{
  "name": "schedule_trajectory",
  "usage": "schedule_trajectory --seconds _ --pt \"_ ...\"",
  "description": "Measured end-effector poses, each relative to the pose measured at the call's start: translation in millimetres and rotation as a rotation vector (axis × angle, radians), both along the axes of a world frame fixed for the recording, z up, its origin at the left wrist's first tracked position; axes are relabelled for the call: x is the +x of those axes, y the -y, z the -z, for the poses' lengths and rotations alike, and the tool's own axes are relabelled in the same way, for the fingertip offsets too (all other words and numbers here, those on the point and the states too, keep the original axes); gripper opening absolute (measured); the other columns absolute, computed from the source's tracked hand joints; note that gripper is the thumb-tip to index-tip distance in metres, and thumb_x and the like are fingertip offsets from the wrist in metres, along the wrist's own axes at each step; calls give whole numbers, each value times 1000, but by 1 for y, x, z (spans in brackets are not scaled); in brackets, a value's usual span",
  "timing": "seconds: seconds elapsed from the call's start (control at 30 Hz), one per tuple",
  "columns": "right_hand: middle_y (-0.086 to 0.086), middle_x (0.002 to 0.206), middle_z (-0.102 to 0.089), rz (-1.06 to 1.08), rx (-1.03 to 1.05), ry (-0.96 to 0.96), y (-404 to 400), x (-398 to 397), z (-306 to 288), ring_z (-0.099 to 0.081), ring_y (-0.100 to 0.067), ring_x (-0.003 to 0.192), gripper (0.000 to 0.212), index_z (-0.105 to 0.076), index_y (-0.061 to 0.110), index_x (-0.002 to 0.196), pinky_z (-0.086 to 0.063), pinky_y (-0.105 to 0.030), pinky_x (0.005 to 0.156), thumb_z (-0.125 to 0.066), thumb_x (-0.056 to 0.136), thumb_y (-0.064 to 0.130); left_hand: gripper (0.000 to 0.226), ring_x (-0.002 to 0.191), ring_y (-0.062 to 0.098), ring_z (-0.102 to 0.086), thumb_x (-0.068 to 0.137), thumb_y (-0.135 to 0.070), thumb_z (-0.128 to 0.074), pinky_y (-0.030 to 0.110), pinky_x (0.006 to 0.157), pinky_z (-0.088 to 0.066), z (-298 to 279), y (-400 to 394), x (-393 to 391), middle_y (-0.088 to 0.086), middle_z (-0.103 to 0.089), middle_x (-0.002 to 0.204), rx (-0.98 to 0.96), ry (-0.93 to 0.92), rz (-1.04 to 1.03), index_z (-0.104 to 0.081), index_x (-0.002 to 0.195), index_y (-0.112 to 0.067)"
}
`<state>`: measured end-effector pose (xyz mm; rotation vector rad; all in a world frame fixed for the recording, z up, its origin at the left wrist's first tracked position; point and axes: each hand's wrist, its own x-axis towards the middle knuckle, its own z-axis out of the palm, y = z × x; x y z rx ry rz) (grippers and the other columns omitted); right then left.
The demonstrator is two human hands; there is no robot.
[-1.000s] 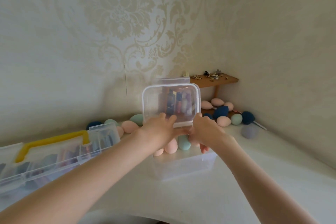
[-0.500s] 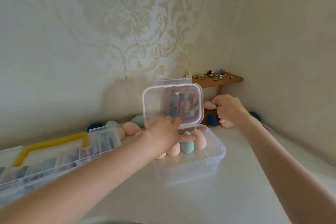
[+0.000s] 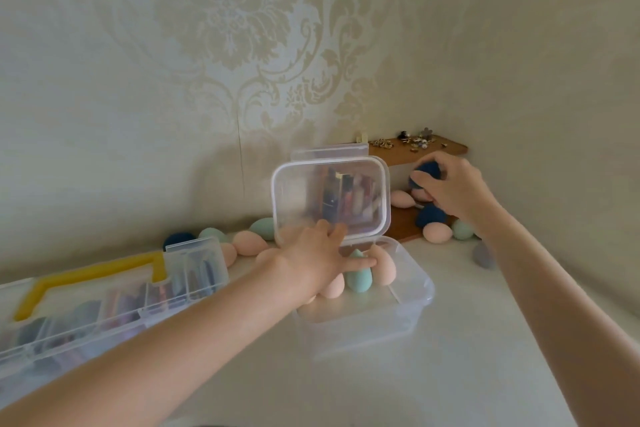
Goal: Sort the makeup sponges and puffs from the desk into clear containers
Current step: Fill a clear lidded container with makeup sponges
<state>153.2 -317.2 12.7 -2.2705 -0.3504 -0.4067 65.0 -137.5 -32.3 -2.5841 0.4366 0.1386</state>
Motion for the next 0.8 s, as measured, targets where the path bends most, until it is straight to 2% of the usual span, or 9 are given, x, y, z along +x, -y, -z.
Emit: schedule_trajectory --seconds 0.1,0.17,0.23,0.3,0.4,0.5,0.6,0.7,0.8 --pt "-8 66 -63 -210 -52 -380 4 -28 -16 -46 -11 39 24 -52 10 102 -33 -18 36 -64 85 23 53 124 34 -35 93 -41 -15 42 93 -37 1 1 2 14 -26 140 -53 2 -37 -2 145 -45" --pt "-6 68 -69 -424 -287 -530 -5 -48 -13 -50 -11 43 25 -61 14 92 -38 -19 45 -69 79 33 63 122 33 -39 86 -49 -12 41 91 -38 3 0 3 12 -34 138 -131 34 -46 -16 146 -31" --pt "-3 75 -71 -612 -478 -608 -25 -67 -3 -55 -9 52 19 -65 16 97 -44 -18 55 -67 82 29 53 125 32 -38 95 -33 -35 40 90 -40 -2 2 -2 11 -30 141 -114 13 -109 -24 144 -19" --pt "-2 83 -70 -665 -655 -544 -43 -74 12 -57 -6 60 25 -64 15 108 -46 -16 65 -64 86 26 55 128 29 -33 89 -20 -49 39 88 -40 -7 2 -7 9 -23 142 -113 -46 -162 -31 140 -17" --pt "4 91 -63 -639 -762 -376 -54 -78 31 -50 -6 72 23 -65 19 108 -39 -17 76 -61 88 28 46 115 22 -38 84 -20 -52 32 80 -38 -12 -7 -12 4 -33 126 -245 -44 -120 -39 128 -25" --pt "11 80 -60 -612 -642 -375 -56 -81 41 -48 -1 67 19 -68 22 101 -39 -15 71 -66 84 30 51 110 21 -44 88 -37 -36 31 76 -37 -12 -21 -16 3 -39 118 -399 -5 -43 -28 138 -31" --pt "12 81 -58 -596 -655 -300 -60 -83 46 -45 3 68 29 -70 17 100 -34 -18 71 -67 81 38 70 115 20 -44 92 -9 -42 34 83 -45 -9 -31 -15 2 -41 121 -372 107 112 -11 143 -47" --pt "19 67 -46 -524 -683 -274 -68 -86 50 -41 -4 73 25 -69 26 84 -28 -25 77 -64 78 50 68 113 21 -49 90 -4 -46 41 87 -48 -5 -37 -12 0 -47 120 -458 132 102 -26 139 -46" --pt "16 74 -50 -454 -740 -262 -74 -88 52 -40 -9 86 24 -60 34 69 -30 -32 91 -61 77 56 52 113 20 -53 90 -21 -52 37 89 -47 -11 -38 -13 -3 -51 122 -559 47 37 -38 133 -45"
